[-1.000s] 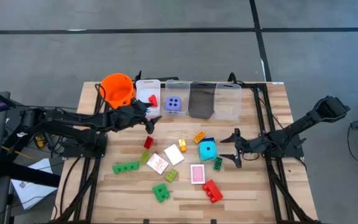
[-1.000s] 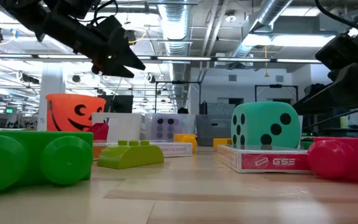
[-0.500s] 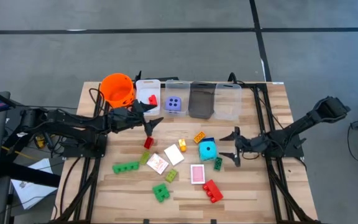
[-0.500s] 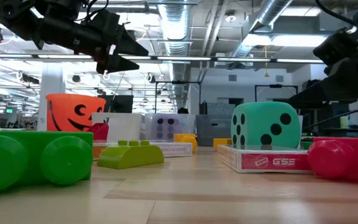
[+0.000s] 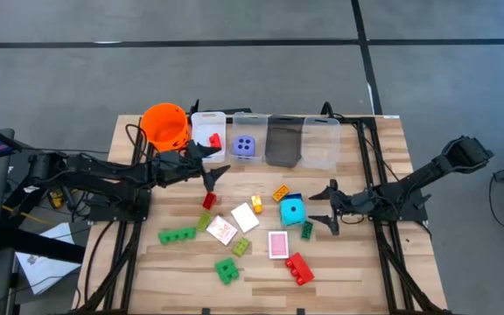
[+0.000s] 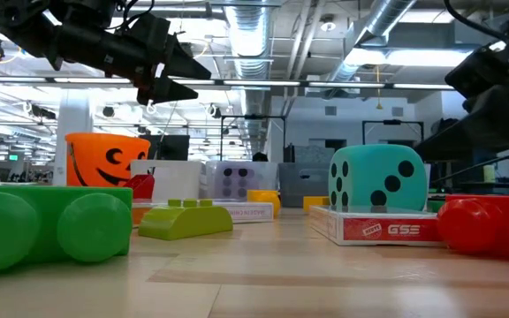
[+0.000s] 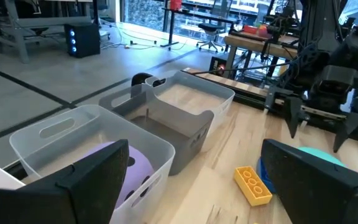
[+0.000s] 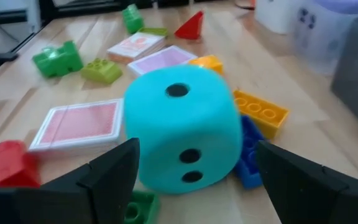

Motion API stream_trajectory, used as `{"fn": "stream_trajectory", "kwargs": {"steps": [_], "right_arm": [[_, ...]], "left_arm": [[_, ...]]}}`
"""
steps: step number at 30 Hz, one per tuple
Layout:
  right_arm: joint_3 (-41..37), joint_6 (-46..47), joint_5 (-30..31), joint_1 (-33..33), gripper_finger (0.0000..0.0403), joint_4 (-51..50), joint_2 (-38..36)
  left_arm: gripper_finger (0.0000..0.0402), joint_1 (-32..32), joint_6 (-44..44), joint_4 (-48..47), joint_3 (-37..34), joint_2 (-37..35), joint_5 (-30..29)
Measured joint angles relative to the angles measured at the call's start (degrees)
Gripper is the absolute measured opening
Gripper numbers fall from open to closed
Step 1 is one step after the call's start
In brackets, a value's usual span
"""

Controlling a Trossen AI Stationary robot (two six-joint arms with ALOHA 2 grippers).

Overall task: Pick & Place Toys
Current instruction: Put the blue dice into the left transparent bin

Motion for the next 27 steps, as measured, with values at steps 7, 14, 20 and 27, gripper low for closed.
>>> {"fn": "stream_trajectory", "kwargs": {"steps": [7, 14, 20, 27], "right_arm": [[0.0, -0.02, -0.15, 0.47, 0.0311, -0.01, 0.0], [0.0, 0.0, -0.15, 0.47, 0.0313, 0.0, 0.0], [0.0, 0.95, -0.17, 0.49, 0.0358, 0.0, 0.0], [0.0, 1.53, -0.18, 0.49, 0.0385, -0.04, 0.0]], "left_arm": [[0.0358, 0.0, 0.0, -0.02, 0.0, 0.0, -0.02], [0.0358, 0.0, 0.0, -0.02, 0.0, 0.0, -0.02], [0.0358, 0.0, 0.0, -0.02, 0.0, 0.0, -0.02], [0.0358, 0.0, 0.0, -0.02, 0.0, 0.0, -0.04]]}}
